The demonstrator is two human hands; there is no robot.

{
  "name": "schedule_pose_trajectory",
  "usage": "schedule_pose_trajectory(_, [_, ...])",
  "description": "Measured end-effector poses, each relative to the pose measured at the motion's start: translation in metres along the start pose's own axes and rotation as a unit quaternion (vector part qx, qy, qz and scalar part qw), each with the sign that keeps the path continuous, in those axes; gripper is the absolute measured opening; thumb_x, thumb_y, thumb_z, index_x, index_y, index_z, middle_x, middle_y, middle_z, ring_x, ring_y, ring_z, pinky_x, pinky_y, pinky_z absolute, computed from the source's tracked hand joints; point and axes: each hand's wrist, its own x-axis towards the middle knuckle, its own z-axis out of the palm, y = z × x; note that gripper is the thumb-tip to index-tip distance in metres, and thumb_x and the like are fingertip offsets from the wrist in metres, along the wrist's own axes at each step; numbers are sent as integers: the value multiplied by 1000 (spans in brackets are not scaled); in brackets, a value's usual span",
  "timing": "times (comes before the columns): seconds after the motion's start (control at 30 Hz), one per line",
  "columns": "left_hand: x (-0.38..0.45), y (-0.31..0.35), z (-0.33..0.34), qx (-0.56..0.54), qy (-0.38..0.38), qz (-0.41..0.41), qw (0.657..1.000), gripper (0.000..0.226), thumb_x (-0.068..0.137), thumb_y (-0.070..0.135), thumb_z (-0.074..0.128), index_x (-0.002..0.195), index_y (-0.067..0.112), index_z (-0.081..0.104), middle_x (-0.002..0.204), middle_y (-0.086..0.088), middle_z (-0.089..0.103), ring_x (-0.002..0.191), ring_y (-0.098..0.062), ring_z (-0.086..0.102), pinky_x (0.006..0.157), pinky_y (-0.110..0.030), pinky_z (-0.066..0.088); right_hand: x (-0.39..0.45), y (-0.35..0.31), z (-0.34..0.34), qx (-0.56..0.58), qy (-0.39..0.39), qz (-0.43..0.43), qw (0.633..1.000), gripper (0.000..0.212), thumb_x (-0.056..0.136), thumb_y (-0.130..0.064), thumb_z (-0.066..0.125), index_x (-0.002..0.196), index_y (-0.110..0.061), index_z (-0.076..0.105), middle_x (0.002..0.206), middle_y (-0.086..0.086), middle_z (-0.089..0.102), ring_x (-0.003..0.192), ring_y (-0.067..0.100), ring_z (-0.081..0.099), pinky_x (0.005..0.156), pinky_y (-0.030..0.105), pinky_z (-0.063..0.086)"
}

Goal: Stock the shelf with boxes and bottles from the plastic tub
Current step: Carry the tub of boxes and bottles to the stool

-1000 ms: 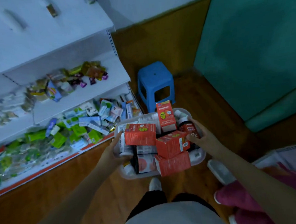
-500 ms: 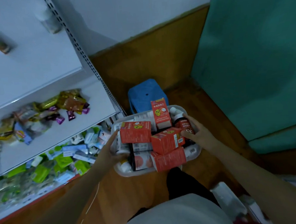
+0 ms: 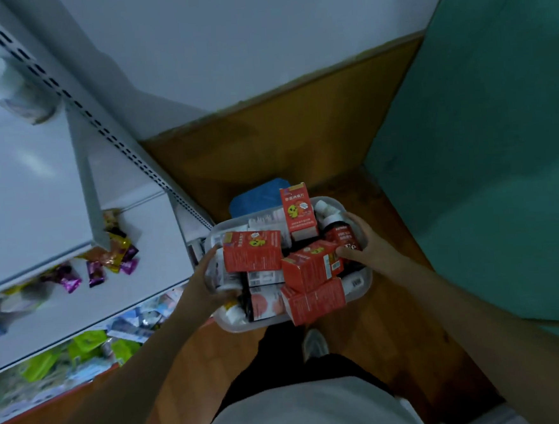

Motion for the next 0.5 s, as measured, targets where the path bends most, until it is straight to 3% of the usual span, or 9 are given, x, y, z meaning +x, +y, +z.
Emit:
schedule_pose_trajectory(0.1, [33, 11, -16, 48, 11, -9, 999, 87, 70, 13, 87, 143, 23, 41, 131, -9, 61, 122, -29, 60, 99, -49, 51, 30, -20, -8, 43, -19, 17, 999, 112, 56, -68, 82, 148, -40, 27, 135, -11, 49, 118, 11, 59, 93, 35, 55])
schedule_pose_trajectory(0.2, [66, 13, -24, 55, 27, -20, 998, 89, 66, 25, 92, 139, 17, 43, 132, -15, 56, 123, -34, 57, 102, -59, 47, 68, -39, -15, 29, -22, 55, 998, 87, 76, -66, 69, 149, -41, 30, 137, -9, 50, 115, 7, 57, 95, 32, 51])
schedule_pose_trajectory(0.3, [82, 13, -24, 94, 56, -20, 994, 93, 60, 48, 91, 136, 54, 37, 140, -3, 46, 130, -26, 51, 108, -49, 43, 94, -46, -17, 12, -13, 63, 998, 63, 88, -57, 58, 144, -43, 34, 130, -13, 52, 108, 2, 56, 92, 28, 49])
schedule_pose_trajectory(0.33, [94, 4, -27, 105, 66, -33, 992, 97, 60, 51, 90, 139, 55, 33, 142, -1, 44, 131, -24, 50, 109, -48, 42, 105, -52, -18, 13, -15, 65, 998, 57, 91, -54, 56, 143, -43, 33, 123, -18, 52, 105, -1, 56, 87, 23, 49])
schedule_pose_trajectory(0.43, [125, -33, -34, 108, 60, -95, 988, 112, 59, 39, 96, 149, 18, 31, 141, -2, 48, 131, -19, 52, 106, -52, 46, 141, -61, -24, 7, -34, 64, 997, 55, 96, -47, 54, 146, -42, 31, 118, -24, 51, 104, -3, 56, 85, 18, 46])
schedule_pose_trajectory(0.5, [142, -36, -36, 111, 59, -118, 985, 113, 57, 36, 97, 144, 2, 33, 128, 14, 54, 122, 5, 53, 107, -30, 46, 168, -60, -31, -2, -51, 63, 997, 53, 94, -46, 59, 142, -44, 37, 128, -20, 55, 114, 3, 59, 95, 26, 49])
